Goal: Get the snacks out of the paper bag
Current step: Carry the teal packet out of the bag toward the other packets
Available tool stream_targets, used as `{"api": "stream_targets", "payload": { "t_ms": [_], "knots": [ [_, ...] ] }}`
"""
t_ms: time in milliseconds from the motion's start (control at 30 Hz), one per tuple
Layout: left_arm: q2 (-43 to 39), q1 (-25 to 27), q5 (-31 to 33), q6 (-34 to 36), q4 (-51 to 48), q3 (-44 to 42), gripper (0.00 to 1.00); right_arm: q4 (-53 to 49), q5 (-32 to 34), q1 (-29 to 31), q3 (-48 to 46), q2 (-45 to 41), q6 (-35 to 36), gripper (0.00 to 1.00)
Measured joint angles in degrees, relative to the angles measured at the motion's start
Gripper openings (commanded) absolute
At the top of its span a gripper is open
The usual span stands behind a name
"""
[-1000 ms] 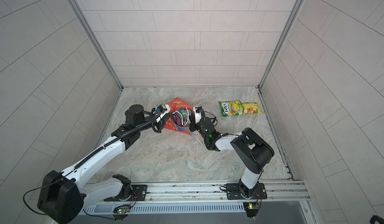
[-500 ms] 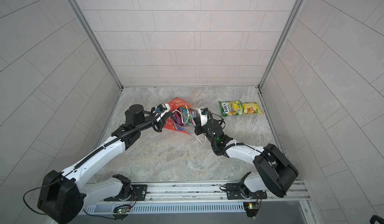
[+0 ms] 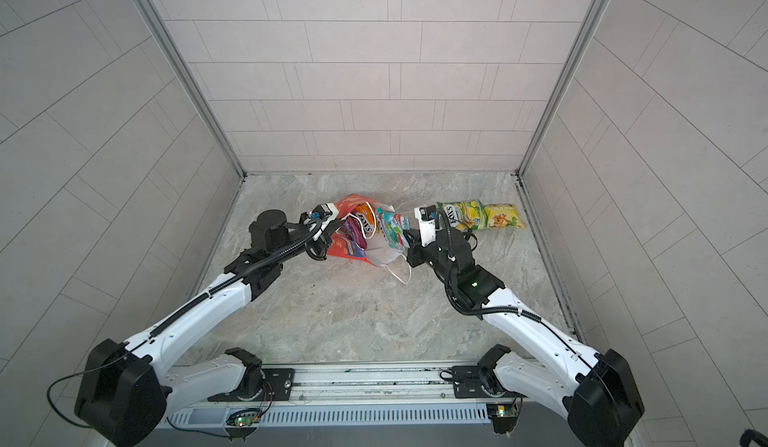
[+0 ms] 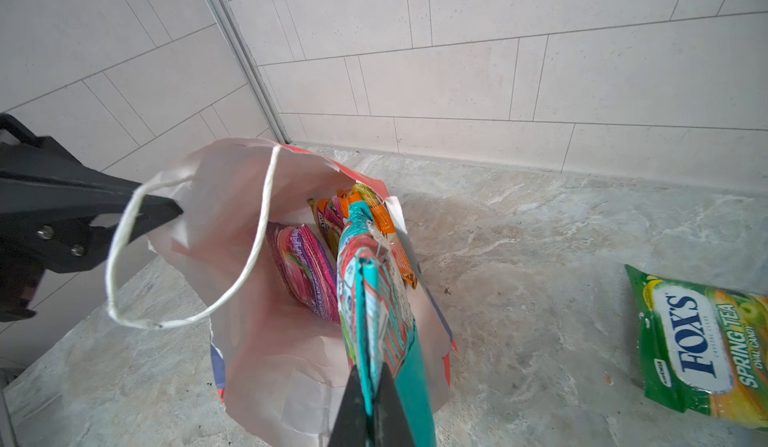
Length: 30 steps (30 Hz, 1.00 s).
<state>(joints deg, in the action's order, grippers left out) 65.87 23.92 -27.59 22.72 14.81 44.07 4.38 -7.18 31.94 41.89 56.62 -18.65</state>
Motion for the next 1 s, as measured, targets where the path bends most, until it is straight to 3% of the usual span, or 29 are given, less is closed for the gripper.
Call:
{"api": "stream_targets", "payload": {
  "t_ms": [400, 667, 1000],
  "knots": [
    [-0.1, 0.0, 7.3, -0.9, 3.0, -0.6, 0.0, -8.1, -9.4, -14.3, 4.8, -7.1, -6.9, 0.0],
    [-0.6, 0.0, 9.7, -1.6, 4.2, -1.4, 0.0, -8.6, -8.8, -26.2, 4.8, -7.5, -17.3, 0.0],
    [-2.1, 0.0, 9.0, -2.2, 4.2, -2.4, 0.0, -2.8, -6.0, -43.3, 0.4, -2.0, -33.6, 0.0]
  ]
}}
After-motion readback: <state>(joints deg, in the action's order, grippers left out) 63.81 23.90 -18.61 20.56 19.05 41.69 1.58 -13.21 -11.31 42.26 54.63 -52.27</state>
